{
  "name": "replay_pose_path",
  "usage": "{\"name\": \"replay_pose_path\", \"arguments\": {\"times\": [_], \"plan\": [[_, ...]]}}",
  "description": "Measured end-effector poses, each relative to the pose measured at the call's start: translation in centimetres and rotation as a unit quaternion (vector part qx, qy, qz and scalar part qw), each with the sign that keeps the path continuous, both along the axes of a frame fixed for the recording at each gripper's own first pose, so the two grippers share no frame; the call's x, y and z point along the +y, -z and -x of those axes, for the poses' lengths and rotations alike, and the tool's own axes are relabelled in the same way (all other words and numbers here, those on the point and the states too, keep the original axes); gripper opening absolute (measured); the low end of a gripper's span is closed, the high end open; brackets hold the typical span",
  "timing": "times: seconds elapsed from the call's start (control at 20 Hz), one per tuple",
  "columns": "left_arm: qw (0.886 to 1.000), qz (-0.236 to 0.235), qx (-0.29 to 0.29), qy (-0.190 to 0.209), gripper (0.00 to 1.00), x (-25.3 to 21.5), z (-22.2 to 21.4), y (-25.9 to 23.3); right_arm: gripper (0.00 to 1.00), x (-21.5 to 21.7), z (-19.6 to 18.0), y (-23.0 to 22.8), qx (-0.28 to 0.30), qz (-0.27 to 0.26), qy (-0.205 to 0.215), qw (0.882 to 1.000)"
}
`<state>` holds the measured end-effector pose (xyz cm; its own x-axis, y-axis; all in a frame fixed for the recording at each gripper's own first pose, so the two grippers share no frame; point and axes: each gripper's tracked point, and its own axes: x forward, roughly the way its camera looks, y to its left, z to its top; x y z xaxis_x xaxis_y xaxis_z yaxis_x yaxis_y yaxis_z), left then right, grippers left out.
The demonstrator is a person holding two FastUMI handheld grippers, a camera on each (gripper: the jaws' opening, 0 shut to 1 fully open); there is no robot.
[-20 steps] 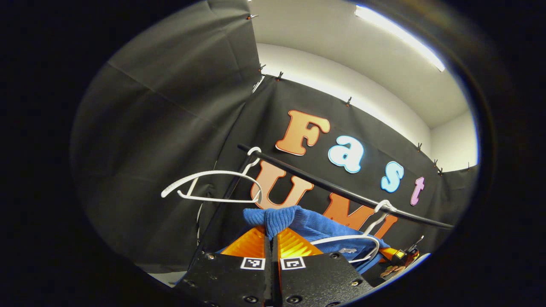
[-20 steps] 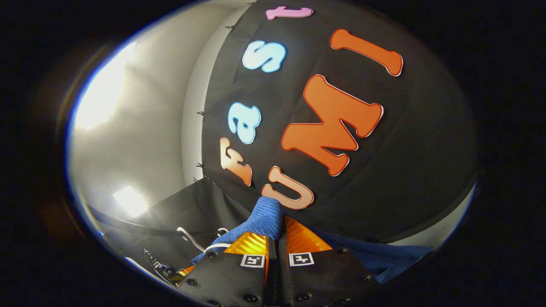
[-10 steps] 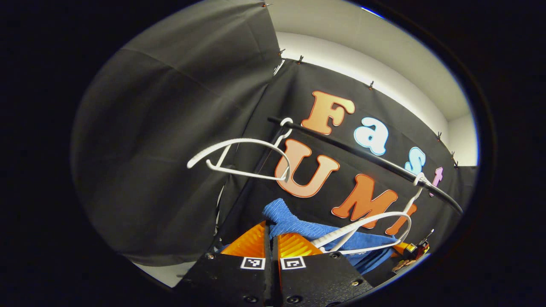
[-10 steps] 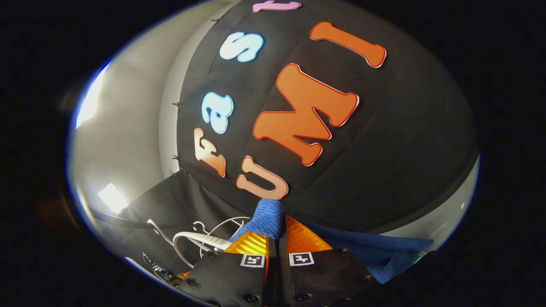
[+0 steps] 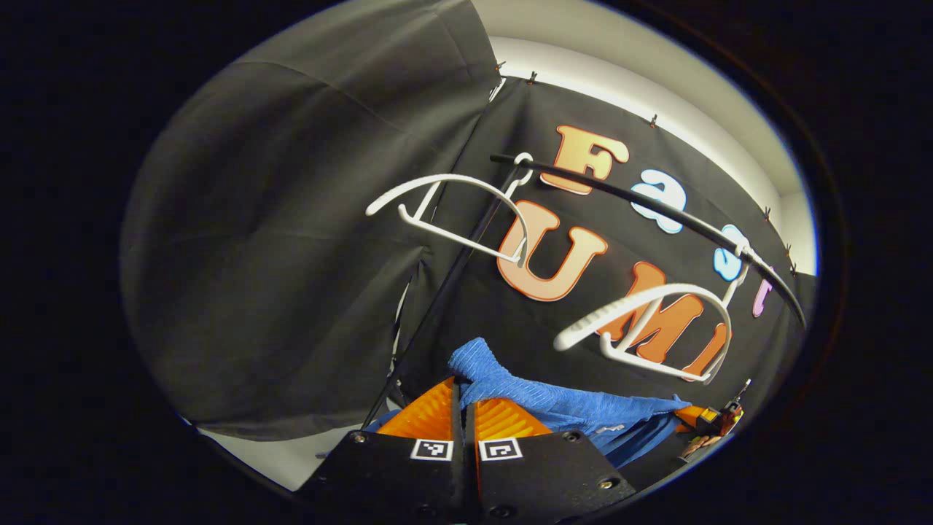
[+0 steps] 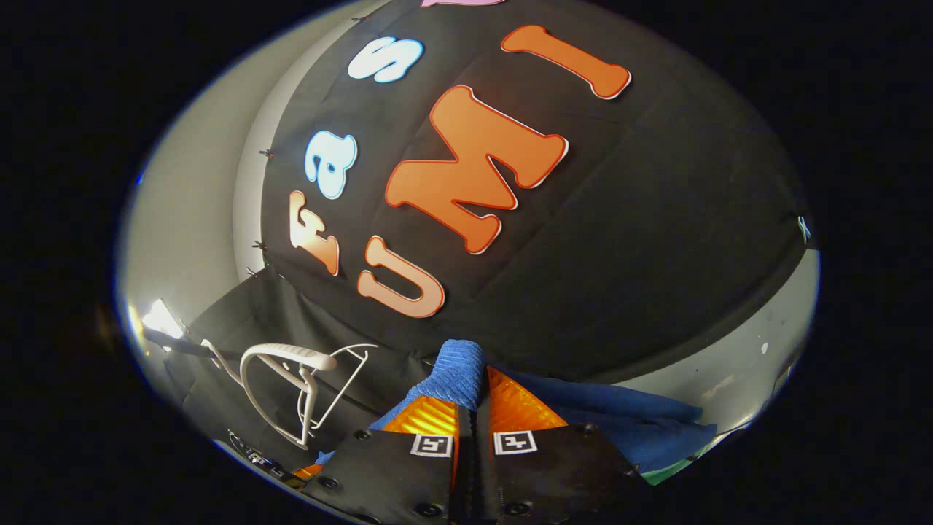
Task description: Grasp the clothes on the hanger with both hands and then place them into the laundry hamper below.
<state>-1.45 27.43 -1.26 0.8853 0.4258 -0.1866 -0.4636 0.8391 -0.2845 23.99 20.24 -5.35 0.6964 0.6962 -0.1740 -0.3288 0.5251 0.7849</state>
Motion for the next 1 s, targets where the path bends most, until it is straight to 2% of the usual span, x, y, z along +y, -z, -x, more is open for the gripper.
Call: {"name": "replay_pose_path", "arguments": {"times": [0.4, 0.6, 1.0], "plan": [[0.998, 0.016, 0.059, -0.010, 0.00, -1.6, 2.6, 6.3, 0.07, -1.2, 2.3, 5.8, 0.029, 0.068, 0.020, 0.997], [0.996, 0.014, 0.091, 0.012, 0.00, -3.4, 2.5, 9.0, 0.07, -1.1, 4.4, 8.8, 0.020, 0.143, 0.005, 0.990], [0.989, 0.004, 0.124, 0.079, 0.00, -9.6, -0.2, 12.1, 0.07, -1.7, 8.9, 12.3, 0.020, 0.211, -0.011, 0.977]]}}
